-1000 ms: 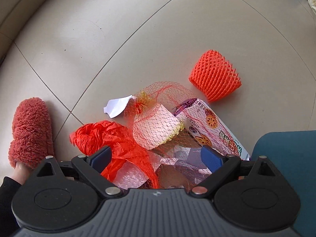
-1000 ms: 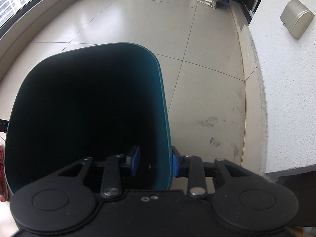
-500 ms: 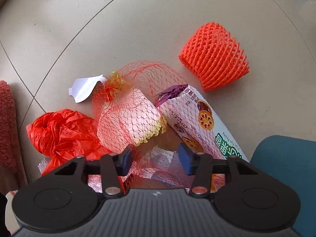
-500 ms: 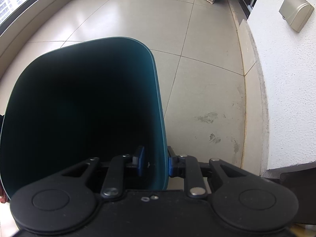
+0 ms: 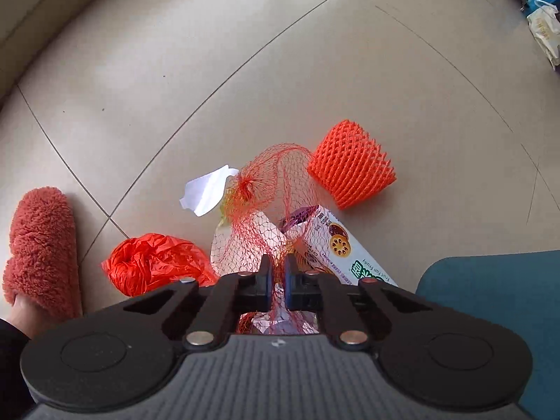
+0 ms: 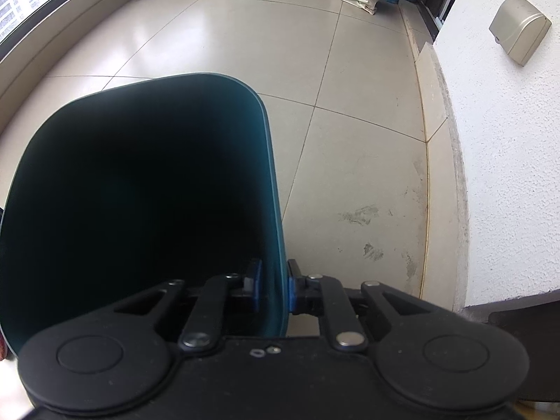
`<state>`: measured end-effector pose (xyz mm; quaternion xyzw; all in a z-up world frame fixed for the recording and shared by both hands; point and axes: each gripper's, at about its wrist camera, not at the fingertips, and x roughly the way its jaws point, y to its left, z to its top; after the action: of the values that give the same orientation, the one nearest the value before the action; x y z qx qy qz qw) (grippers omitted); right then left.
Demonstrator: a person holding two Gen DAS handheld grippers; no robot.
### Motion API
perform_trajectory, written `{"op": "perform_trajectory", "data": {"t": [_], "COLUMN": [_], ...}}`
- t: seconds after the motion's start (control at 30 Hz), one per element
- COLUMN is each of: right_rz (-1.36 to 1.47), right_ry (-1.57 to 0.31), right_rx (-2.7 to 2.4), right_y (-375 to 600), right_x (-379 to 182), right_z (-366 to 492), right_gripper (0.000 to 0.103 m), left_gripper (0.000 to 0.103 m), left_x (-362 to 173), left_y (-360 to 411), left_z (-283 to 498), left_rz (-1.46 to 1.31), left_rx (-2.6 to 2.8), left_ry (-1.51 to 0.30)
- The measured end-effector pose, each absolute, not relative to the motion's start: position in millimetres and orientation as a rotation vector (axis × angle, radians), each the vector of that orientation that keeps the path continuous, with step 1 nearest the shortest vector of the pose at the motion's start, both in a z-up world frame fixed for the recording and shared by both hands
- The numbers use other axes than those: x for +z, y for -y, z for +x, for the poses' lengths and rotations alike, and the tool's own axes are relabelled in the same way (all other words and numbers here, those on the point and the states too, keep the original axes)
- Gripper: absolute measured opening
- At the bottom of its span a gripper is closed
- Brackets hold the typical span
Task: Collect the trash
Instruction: 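Carry the mesh bag into the teal bin and open the left tool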
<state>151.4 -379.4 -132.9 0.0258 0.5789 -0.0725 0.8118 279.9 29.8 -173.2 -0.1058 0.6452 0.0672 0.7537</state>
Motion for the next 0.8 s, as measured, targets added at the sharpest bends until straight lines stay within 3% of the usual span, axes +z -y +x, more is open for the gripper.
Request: {"op": "perform_trajectory", "data": {"t": [0.53, 0.8], "right_rz": [0.103, 0.117], "right_ry": [-1.234, -1.232], "right_rx": [-0.144, -0.139], "right_y": [385.0, 393.6], "right_x": [-130.3, -130.4], "right_z": [146.2, 150.0], "right_gripper": [0.004, 0.003], "left_gripper": [0.006, 0.006], "left_x": [20.8, 46.2], "left_y": [86.1, 186.6], "left_z": [234.2, 213.4], "left_rz": [-0.079, 0.046], "left_rx": [-0.215, -0.431], "left_ry": [-1.224, -1.171]}}
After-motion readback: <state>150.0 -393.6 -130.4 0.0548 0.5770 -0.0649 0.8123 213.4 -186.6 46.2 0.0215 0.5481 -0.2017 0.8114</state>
